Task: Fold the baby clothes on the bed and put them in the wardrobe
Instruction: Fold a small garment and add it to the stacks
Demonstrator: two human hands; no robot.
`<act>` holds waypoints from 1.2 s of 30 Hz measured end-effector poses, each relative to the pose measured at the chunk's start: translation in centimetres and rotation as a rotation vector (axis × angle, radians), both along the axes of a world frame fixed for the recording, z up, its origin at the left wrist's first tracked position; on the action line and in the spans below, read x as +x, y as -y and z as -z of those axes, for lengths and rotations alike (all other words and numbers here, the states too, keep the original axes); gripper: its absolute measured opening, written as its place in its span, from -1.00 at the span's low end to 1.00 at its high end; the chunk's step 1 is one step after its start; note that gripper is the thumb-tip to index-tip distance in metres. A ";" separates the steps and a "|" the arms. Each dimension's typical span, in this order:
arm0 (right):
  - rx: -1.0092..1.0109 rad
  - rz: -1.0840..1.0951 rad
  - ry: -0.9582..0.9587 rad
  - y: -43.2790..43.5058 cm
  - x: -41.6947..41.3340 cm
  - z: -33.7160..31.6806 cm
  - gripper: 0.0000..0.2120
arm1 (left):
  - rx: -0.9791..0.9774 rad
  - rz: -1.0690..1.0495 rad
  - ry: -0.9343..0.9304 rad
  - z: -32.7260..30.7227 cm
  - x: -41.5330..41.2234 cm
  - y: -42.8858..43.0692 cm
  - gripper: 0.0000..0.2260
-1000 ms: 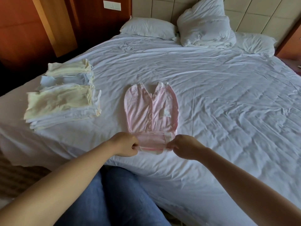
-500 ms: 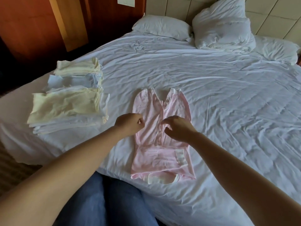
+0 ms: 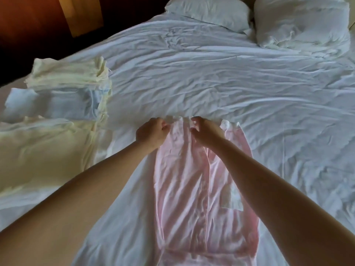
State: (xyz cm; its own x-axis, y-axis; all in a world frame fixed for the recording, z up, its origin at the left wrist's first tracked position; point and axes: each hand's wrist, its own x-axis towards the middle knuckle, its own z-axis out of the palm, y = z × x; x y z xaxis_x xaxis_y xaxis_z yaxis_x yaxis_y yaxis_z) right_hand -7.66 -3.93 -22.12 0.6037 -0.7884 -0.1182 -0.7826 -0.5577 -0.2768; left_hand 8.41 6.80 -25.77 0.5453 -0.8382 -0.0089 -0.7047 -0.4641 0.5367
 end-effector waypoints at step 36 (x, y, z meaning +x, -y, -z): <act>-0.085 -0.329 0.043 -15.4 -12.6 0.0 -0.74 | -0.101 0.559 0.261 -1.0 -6.3 -15.0 -0.81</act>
State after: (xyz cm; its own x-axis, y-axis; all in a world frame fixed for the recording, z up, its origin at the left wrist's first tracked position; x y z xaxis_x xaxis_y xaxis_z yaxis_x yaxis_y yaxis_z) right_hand -20.23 11.49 -22.13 0.8306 -0.5562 -0.0291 -0.5451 -0.8012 -0.2469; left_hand 2.06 21.84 -24.81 -0.0024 -0.9872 0.1596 -0.9402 0.0566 0.3359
